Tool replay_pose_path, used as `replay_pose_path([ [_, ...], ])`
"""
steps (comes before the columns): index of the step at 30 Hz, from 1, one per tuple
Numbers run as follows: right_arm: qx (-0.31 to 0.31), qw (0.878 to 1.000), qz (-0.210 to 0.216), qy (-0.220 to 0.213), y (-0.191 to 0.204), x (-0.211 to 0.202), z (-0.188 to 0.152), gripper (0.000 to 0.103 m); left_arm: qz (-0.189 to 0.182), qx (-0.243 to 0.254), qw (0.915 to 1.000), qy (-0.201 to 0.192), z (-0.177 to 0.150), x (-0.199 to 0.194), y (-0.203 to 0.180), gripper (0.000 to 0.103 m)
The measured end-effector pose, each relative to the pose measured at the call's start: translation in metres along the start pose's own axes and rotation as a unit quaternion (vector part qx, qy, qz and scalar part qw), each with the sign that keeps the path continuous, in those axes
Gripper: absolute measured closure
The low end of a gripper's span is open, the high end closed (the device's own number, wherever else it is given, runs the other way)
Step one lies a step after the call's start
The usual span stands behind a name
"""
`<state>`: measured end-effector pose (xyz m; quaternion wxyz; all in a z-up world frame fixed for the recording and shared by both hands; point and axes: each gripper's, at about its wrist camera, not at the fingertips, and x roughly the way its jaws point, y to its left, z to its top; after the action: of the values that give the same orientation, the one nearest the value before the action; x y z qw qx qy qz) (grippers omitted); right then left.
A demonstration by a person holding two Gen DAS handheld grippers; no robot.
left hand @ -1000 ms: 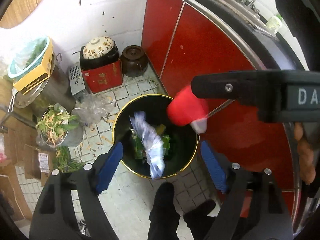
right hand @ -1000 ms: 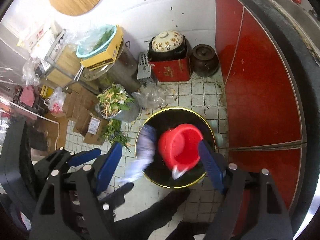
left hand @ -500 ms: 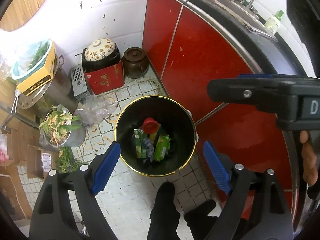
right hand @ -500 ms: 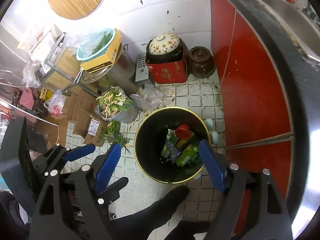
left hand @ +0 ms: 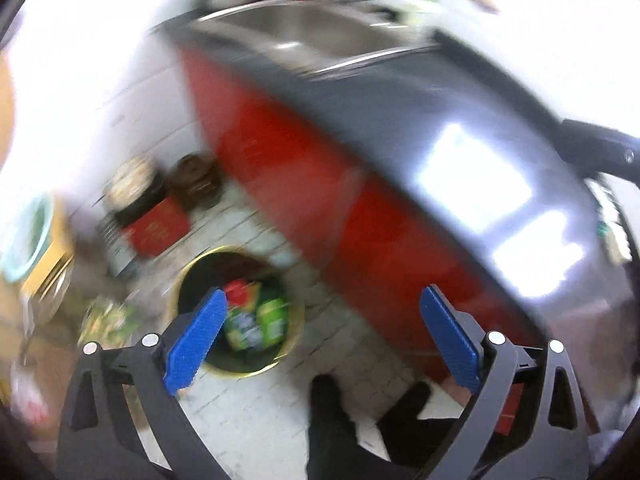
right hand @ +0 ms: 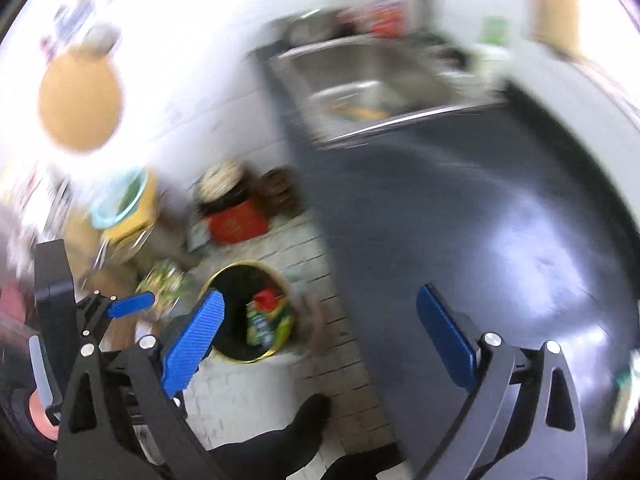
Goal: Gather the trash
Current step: 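Move both open tools back over the white foam brush on the countertop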
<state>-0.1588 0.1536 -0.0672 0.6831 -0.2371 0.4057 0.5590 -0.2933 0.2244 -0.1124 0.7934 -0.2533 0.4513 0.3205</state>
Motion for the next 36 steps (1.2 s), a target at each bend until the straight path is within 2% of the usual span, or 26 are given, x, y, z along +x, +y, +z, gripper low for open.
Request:
replay_pose_path([
  [2,0.040,0.998,-0.050,-0.024,-0.049,-0.042,-0.016,0.009,-0.032,0.043,0.9986,-0.004,0.016,-0.001,-0.044,0.008],
  [5,0.102,0.987,-0.111,-0.049,-0.113,-0.097,-0.046,0.009,-0.082,0.125,0.9887,-0.012,0.035,-0.002,-0.124,0.008],
  [8,0.158,0.972,-0.165,-0.059,-0.167,-0.142,-0.084,0.009,-0.125,0.200,0.9714,-0.019,0.045,-0.005,-0.204,0.008],
  [9,0.174,0.966,-0.179,-0.063,-0.182,-0.156,-0.097,0.009,-0.142,0.226,0.9634,-0.021,0.046,-0.006,-0.233,0.008],
  [10,0.198,0.958,-0.197,-0.069,-0.201,-0.175,-0.114,0.009,-0.152,0.242,0.9581,-0.022,0.047,-0.008,-0.249,0.008],
  [11,0.209,0.953,-0.207,-0.071,-0.212,-0.185,-0.125,0.009,-0.165,0.265,0.9497,-0.023,0.047,-0.010,-0.276,0.008],
  [13,0.236,0.941,-0.229,-0.076,-0.235,-0.212,-0.153,0.009,-0.183,0.292,0.9384,-0.024,0.045,-0.011,-0.309,0.008],
  [15,0.249,0.933,-0.248,-0.083,-0.248,-0.234,-0.175,0.009,-0.201,0.322,0.9248,-0.025,0.040,-0.015,-0.342,0.008],
  [16,0.253,0.930,-0.253,-0.084,-0.248,-0.240,-0.183,0.009,-0.206,0.330,0.9207,-0.024,0.038,-0.017,-0.354,0.008],
  [18,0.262,0.926,-0.259,-0.086,-0.250,-0.254,-0.199,0.009,-0.217,0.343,0.9135,-0.023,0.034,-0.019,-0.374,0.008],
  [22,0.273,0.923,-0.255,-0.091,-0.263,-0.267,-0.220,0.009,-0.217,0.364,0.9057,-0.020,0.024,-0.024,-0.390,0.008],
  [28,0.281,0.924,-0.242,-0.092,-0.275,-0.260,-0.217,0.009,-0.208,0.372,0.9043,-0.012,0.029,-0.015,-0.403,0.008],
  [36,0.270,0.933,-0.228,-0.070,-0.306,-0.231,-0.213,0.009,-0.186,0.391,0.9016,-0.002,0.031,0.019,-0.418,0.008],
])
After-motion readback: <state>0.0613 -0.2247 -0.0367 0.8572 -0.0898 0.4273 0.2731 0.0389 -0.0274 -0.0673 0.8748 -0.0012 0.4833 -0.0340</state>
